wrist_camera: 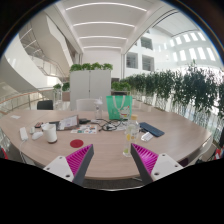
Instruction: Pour water
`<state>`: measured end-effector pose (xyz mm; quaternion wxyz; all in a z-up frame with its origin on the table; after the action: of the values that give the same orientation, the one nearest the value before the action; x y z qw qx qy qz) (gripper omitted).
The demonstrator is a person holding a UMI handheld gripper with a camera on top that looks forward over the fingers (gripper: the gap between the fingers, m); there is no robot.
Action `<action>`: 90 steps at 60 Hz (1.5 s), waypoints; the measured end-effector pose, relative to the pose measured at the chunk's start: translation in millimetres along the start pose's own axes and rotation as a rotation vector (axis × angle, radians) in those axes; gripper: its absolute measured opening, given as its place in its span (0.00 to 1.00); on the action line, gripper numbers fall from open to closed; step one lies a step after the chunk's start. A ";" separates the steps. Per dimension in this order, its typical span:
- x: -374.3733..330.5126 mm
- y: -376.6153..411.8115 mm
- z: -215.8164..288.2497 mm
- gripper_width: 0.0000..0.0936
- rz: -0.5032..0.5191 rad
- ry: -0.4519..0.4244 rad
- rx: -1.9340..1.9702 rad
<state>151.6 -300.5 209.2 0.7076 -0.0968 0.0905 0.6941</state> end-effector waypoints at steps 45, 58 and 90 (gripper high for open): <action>272.6 -105.8 -49.0 0.53 -0.029 -0.089 0.122; 269.4 -96.3 -35.0 0.37 -0.038 0.041 0.131; 277.2 164.8 142.1 0.37 -0.131 0.029 -1.190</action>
<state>-8.5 7.1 271.6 0.5716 -0.4915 -0.3103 0.5791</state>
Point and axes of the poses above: the point between the fingertips, and its own axes, seen from behind it with the camera up: y to the left, z up, x forward, the way the camera looks, the point moved 9 cm from there along -x, backward, against the way the camera looks, and after that the axes turned 4 degrees about z, right-handed, at the moved point
